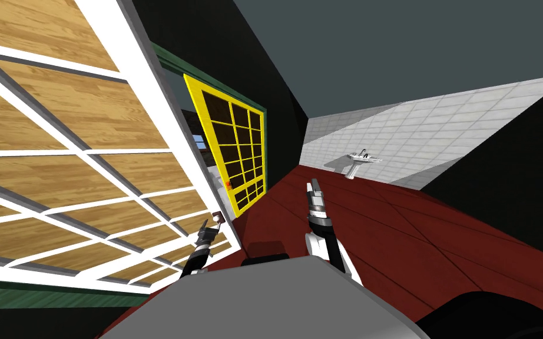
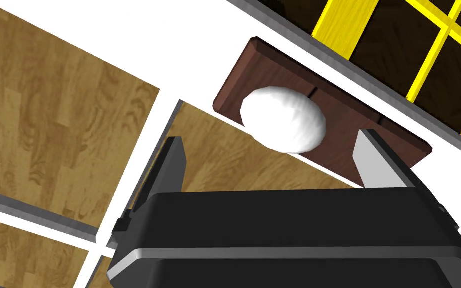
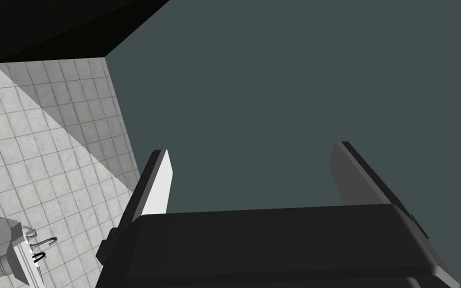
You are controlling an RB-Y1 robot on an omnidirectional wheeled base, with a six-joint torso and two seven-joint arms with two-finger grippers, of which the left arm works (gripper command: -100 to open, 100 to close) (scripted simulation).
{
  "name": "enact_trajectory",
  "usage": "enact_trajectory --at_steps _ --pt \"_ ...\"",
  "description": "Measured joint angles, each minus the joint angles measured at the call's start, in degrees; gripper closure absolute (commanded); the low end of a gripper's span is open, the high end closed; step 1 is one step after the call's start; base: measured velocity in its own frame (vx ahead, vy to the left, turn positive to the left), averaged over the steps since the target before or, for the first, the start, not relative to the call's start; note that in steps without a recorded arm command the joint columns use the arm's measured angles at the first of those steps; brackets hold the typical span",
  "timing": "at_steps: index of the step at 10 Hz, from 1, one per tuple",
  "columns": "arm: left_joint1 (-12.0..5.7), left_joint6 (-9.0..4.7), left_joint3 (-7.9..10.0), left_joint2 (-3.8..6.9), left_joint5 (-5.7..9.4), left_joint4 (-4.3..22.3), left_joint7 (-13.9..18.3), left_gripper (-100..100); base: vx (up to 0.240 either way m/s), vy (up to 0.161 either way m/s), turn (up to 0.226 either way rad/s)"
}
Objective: Pull the door open
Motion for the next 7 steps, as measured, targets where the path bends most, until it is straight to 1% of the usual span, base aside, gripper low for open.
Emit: enact_trajectory --at_steps 2,3,5,7 --pt "-0.26 0.30 -0.42 -0.57 1.67 -0.4 3.3 -100 -0.078 0.026 -0.045" --pt "-0.28 0.41 -0.52 -0.70 2.08 -0.6 4.5 -100 -0.052 0.007 -0.027" --pt "-0.44 0.68 -0.89 -1.25 3.55 -1.0 7.4 -100 -0.071 0.006 -0.048" --pt "-0.51 0.95 -1.15 -1.61 4.63 -1.4 10.0 -100 -0.069 0.015 -0.052"
